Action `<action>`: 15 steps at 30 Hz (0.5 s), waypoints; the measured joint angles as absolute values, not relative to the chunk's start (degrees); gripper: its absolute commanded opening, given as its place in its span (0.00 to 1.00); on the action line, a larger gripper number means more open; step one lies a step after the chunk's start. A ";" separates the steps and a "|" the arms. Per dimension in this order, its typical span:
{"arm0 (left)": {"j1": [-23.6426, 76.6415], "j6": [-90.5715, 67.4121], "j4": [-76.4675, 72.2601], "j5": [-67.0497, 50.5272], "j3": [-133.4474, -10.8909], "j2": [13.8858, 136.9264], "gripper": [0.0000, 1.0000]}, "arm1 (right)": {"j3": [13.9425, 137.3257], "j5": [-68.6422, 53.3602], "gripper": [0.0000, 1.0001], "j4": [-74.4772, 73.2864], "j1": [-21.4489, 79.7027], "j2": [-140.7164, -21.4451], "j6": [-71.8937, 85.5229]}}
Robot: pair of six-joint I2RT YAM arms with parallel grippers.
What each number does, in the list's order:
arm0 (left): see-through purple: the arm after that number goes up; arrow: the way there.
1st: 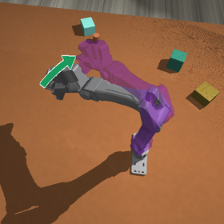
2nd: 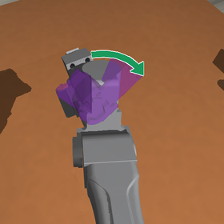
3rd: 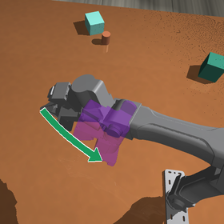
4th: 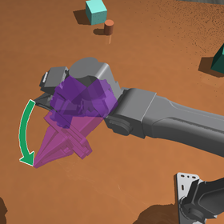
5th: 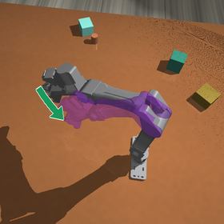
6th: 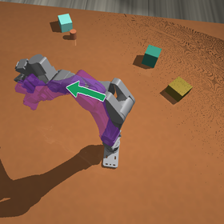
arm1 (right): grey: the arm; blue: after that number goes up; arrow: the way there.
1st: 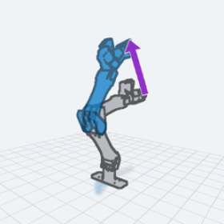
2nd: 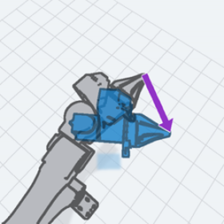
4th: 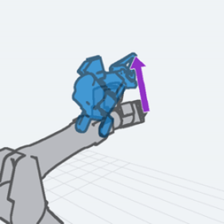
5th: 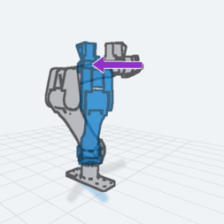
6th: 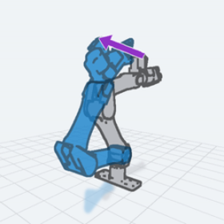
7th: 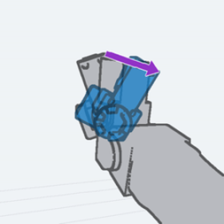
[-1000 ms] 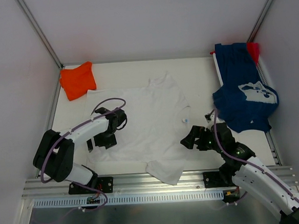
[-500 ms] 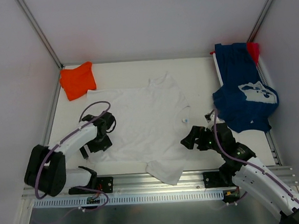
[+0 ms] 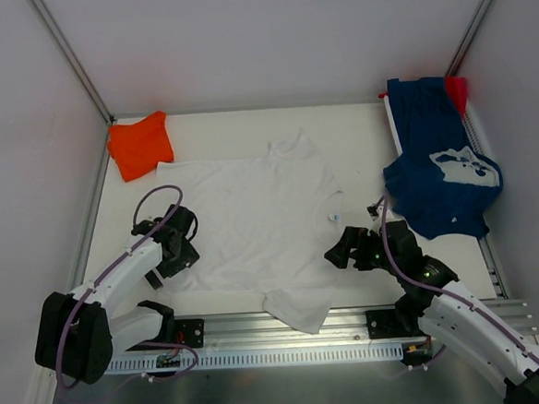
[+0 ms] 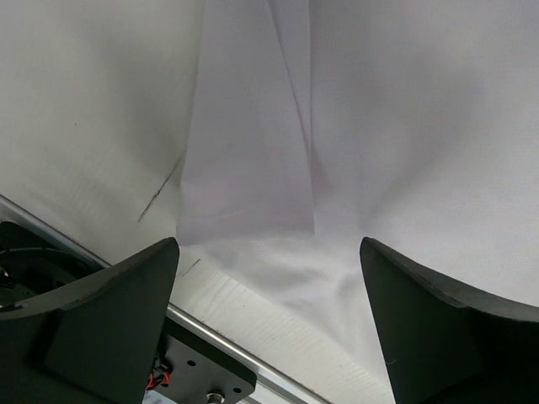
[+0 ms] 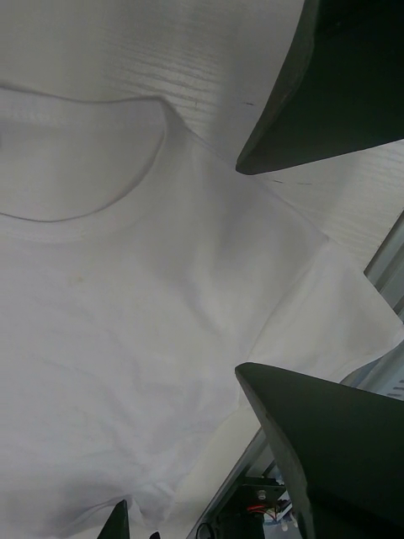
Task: Fold and stack the t-shirts
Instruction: Flatten out the tshirt
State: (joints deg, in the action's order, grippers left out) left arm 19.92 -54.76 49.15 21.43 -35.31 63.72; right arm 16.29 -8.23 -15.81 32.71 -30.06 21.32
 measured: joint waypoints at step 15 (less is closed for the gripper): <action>20.21 -56.47 48.88 21.45 -35.09 67.55 0.50 | 16.16 -8.27 0.99 -15.57 31.00 -30.94 19.27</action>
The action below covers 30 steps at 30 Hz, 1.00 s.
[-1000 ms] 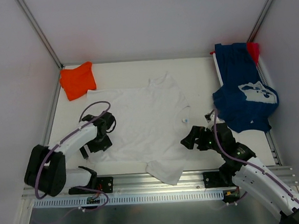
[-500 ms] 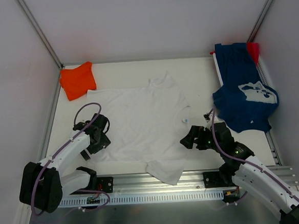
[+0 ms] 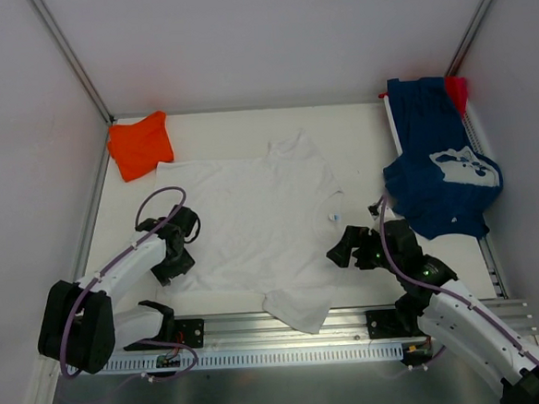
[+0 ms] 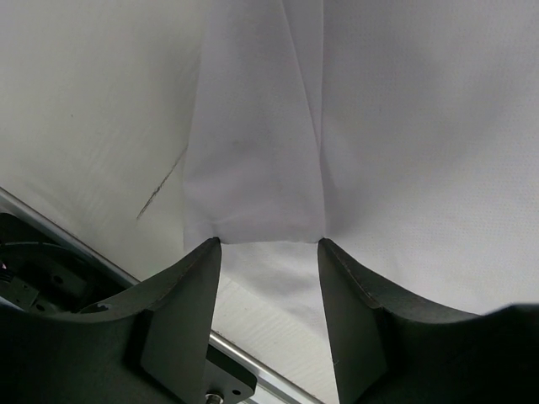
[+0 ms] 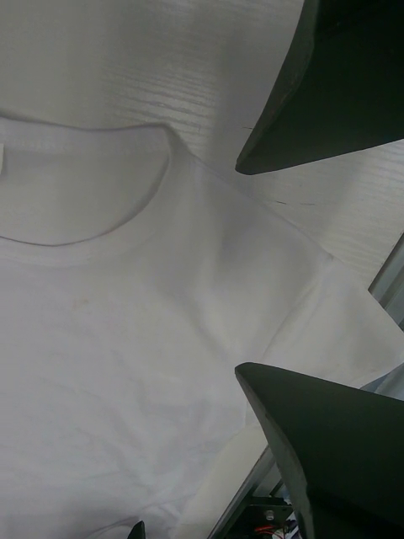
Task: Fold and stack the t-shirts
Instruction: Flatten out the tshirt
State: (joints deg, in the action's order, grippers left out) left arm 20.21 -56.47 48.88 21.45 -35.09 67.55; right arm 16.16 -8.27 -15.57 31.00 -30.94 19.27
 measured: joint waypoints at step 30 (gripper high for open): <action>20.27 -56.16 50.28 27.31 -41.58 69.43 0.58 | 14.13 -10.76 0.99 -15.14 28.69 -29.47 17.72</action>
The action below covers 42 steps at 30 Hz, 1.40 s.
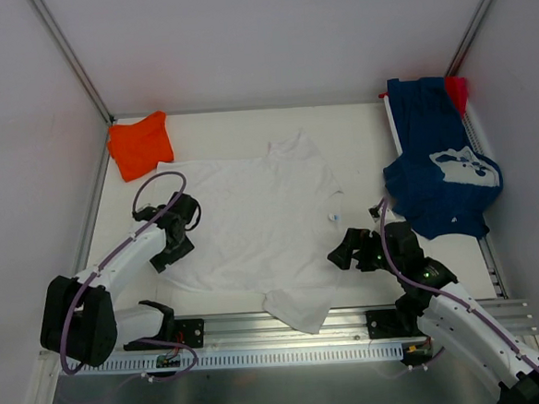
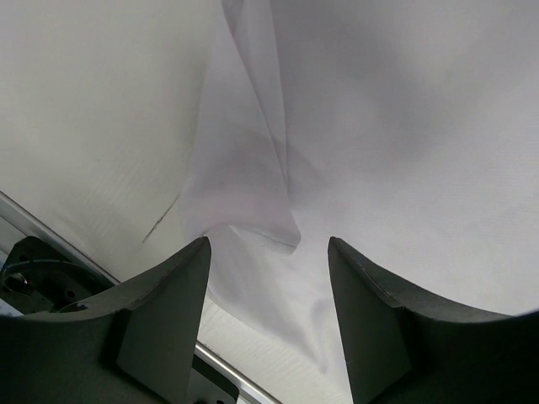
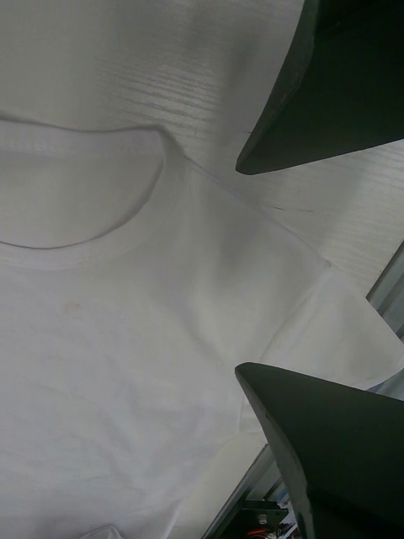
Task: Fold and stack the t-shirts
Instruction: Flatten out the tshirt
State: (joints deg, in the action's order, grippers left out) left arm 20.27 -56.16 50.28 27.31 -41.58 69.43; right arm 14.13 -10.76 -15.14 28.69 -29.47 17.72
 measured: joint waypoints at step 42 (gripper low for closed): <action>26.41 -50.96 53.32 27.68 -47.97 69.36 0.55 | 14.11 -11.44 0.99 -12.14 28.32 -33.45 17.21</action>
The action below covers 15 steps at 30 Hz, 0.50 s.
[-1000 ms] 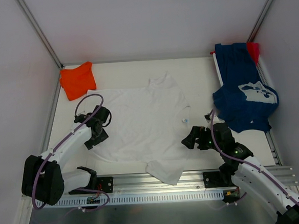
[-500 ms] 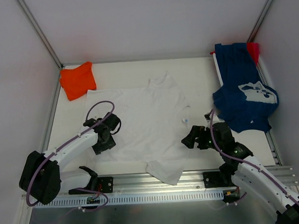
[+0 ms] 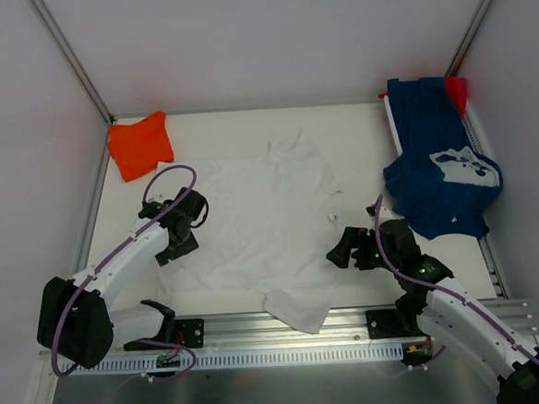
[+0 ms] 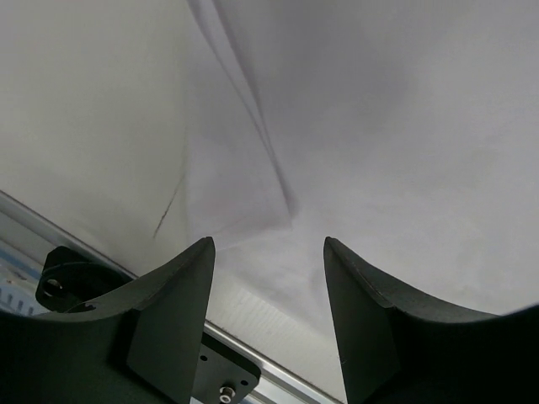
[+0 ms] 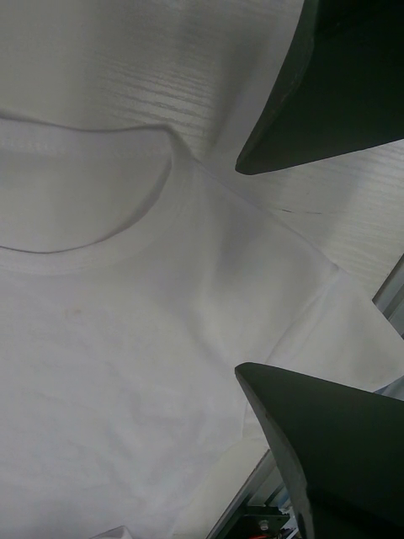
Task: Fold and stack the t-shirts
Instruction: Flatten out the tshirt
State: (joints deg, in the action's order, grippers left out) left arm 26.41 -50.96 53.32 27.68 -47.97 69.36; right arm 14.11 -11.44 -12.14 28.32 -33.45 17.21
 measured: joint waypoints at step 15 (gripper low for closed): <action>25.39 -51.66 50.92 24.18 -40.34 71.31 0.55 | 14.11 -11.46 0.99 -12.12 28.32 -33.43 17.02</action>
State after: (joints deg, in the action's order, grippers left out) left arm 25.39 -51.66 50.92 24.18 -40.34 71.31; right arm 14.11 -11.46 -12.12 28.32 -33.43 17.02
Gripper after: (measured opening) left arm 0.552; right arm 0.994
